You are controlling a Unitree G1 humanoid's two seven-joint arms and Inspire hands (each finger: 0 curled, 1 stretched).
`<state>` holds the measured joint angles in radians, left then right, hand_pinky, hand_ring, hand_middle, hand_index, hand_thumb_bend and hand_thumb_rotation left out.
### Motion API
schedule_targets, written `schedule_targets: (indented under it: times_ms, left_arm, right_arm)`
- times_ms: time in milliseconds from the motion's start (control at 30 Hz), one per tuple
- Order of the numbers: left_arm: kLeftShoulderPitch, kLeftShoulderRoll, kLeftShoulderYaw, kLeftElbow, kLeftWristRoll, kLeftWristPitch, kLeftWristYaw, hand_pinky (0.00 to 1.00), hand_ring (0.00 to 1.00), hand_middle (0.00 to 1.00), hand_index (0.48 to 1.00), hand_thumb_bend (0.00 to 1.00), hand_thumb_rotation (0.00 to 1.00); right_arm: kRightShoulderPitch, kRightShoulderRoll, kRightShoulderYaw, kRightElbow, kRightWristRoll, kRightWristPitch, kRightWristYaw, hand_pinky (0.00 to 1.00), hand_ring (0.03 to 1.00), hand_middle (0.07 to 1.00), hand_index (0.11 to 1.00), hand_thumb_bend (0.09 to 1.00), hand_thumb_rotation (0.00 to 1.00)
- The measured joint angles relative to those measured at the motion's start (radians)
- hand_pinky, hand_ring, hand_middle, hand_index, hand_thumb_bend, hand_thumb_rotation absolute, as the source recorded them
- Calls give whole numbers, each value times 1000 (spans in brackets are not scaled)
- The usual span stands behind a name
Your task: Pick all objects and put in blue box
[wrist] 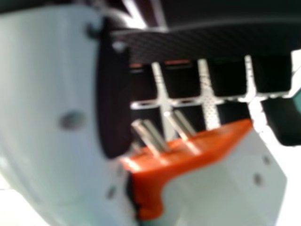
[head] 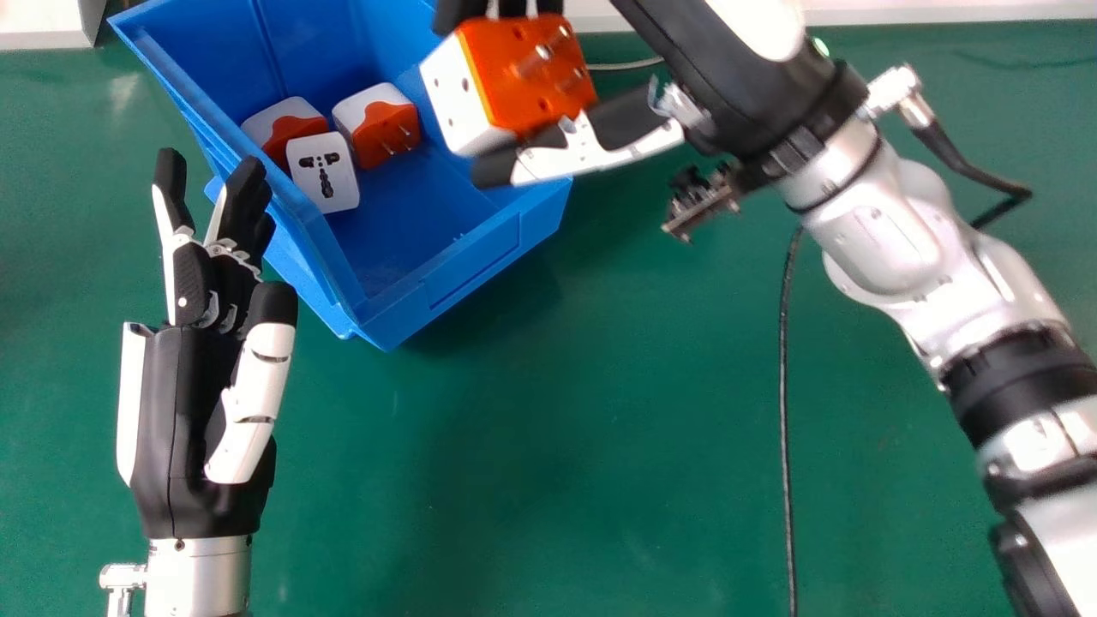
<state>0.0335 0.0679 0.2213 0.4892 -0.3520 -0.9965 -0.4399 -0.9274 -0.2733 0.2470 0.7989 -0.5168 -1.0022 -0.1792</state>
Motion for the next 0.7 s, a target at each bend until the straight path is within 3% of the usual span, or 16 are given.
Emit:
schedule_targets:
  times_ms: [133,267,467,533,700]
  left_arm:
    - [0,-1,-2,4,2,-3,5,997,971,957,914,421,637]
    - [2,-2,-5,2,17,-9,8,995,971,957,914,422,637]
    - [4,-2,-8,-3,21,-10,21,992,970,956,912,428,635]
    - [4,-2,-9,-4,28,-10,28,993,970,956,911,430,635]
    - [5,-2,-12,-5,34,-9,35,993,970,955,910,431,634]
  right_arm:
    - [-63,47,9,71,-50,35,-53,272,367,502,515,515,0]
    - [-140,82,35,167,-108,59,-123,277,367,503,516,515,0]
    - [-249,145,48,332,-112,93,-121,309,371,496,525,514,0]
    - [-270,161,52,366,-112,110,-116,322,378,493,523,515,0]
    - [-327,217,97,441,-147,208,-157,351,388,493,518,516,0]
